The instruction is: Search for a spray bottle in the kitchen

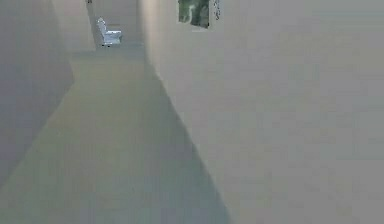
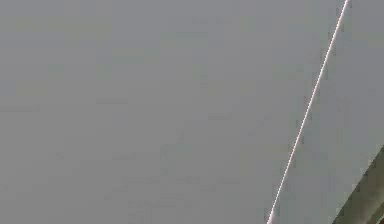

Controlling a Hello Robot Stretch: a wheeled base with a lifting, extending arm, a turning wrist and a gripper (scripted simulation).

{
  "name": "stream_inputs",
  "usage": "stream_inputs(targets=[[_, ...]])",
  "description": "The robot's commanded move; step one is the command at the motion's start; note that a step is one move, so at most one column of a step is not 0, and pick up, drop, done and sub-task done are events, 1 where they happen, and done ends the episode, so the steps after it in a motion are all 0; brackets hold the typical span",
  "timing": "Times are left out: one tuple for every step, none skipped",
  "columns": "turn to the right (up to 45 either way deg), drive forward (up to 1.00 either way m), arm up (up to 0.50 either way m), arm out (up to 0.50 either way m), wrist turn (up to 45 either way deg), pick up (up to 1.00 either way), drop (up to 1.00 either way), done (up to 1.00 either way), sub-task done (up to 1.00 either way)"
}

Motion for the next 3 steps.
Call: stream_inputs(targets=[[-9.0, 0.0, 0.0, 0.0, 0.0, 0.0, 0.0, 0.0, 0.0], [0.0, 0.25, 0.0, 0.0, 0.0, 0.0, 0.0, 0.0, 0.0], [-12.0, 0.0, 0.0, 0.0, 0.0, 0.0, 0.0, 0.0, 0.0]])
